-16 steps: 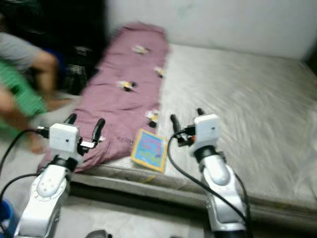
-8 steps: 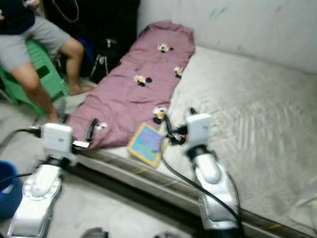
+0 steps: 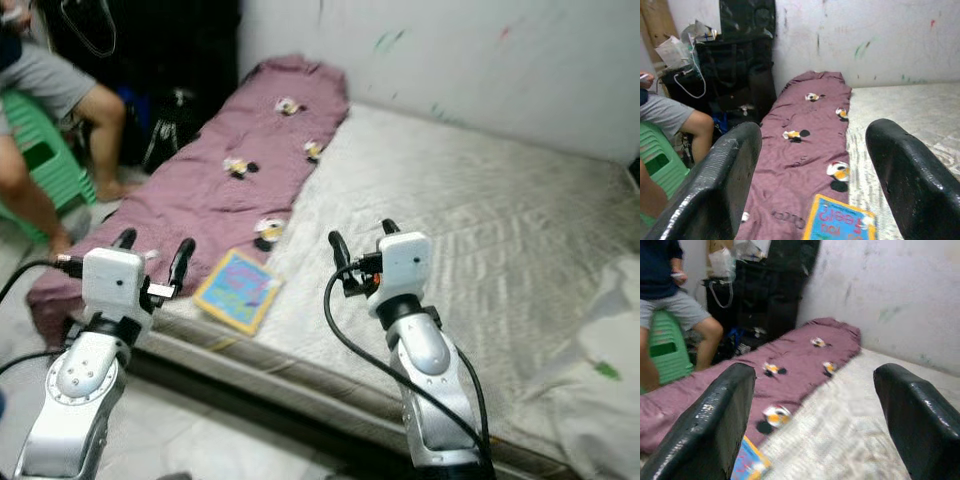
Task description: Clean up the room
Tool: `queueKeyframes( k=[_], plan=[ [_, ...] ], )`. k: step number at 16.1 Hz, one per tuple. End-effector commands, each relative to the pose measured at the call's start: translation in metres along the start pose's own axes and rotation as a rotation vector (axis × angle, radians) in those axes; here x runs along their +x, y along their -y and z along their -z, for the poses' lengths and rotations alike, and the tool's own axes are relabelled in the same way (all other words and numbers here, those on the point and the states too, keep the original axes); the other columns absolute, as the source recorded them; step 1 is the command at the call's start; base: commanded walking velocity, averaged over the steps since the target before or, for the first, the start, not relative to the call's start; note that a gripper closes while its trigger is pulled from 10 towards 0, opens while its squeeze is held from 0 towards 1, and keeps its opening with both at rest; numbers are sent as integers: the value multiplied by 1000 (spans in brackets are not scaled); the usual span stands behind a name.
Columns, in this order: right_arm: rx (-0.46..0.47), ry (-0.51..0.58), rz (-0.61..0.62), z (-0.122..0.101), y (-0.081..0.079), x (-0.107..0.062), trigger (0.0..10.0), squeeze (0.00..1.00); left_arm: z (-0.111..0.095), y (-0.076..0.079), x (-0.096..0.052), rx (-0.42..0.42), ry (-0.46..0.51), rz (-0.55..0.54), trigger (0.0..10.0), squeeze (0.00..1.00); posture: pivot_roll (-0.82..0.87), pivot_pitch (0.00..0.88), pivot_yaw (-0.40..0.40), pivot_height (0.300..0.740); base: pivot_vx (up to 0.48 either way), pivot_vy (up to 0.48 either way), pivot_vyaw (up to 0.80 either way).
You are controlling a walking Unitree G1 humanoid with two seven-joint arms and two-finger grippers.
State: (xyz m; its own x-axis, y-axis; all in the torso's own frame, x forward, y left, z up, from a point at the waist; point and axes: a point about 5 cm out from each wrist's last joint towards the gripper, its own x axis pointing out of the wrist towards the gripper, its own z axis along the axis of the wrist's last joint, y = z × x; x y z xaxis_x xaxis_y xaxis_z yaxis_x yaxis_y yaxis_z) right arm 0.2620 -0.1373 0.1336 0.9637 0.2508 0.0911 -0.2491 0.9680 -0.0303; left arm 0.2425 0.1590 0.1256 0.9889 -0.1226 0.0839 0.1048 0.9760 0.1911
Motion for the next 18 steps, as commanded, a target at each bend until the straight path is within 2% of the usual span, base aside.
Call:
queueKeyframes(
  k=[1,2,7,9,13,15,17,18],
  plan=[
    [8,-6,18,0,4,0,10000,0,-1,5,1,-2,5,21,10000,0,-19,0,-71,740,0,-296,0],
    [9,-14,20,1,4,1,10000,0,-1,5,1,-2,5,22,10000,0,-19,0,-71,740,0,-296,0],
    [-5,-8,34,-3,9,3,10000,0,-4,3,3,2,13,21,10000,0,-22,0,-70,740,0,-296,-719],
    [-25,2,42,-5,11,5,10000,0,-7,-2,7,14,28,17,10000,0,-15,7,-58,740,0,-296,0],
    [-24,4,39,-4,6,6,10000,0,-10,-6,9,27,31,22,10000,0,-14,11,-44,740,0,-294,0],
    [-19,0,36,-3,4,5,10000,0,-8,-3,7,23,25,29,10000,0,-17,0,-53,740,0,-296,0],
    [-20,-16,33,2,5,2,10000,0,-4,2,5,-36,10,12,10000,0,-16,0,-61,740,0,0,0],
    [-21,-20,28,3,5,2,10000,0,-4,5,4,-35,13,22,10000,0,-16,0,-67,740,0,0,0]
  ],
)
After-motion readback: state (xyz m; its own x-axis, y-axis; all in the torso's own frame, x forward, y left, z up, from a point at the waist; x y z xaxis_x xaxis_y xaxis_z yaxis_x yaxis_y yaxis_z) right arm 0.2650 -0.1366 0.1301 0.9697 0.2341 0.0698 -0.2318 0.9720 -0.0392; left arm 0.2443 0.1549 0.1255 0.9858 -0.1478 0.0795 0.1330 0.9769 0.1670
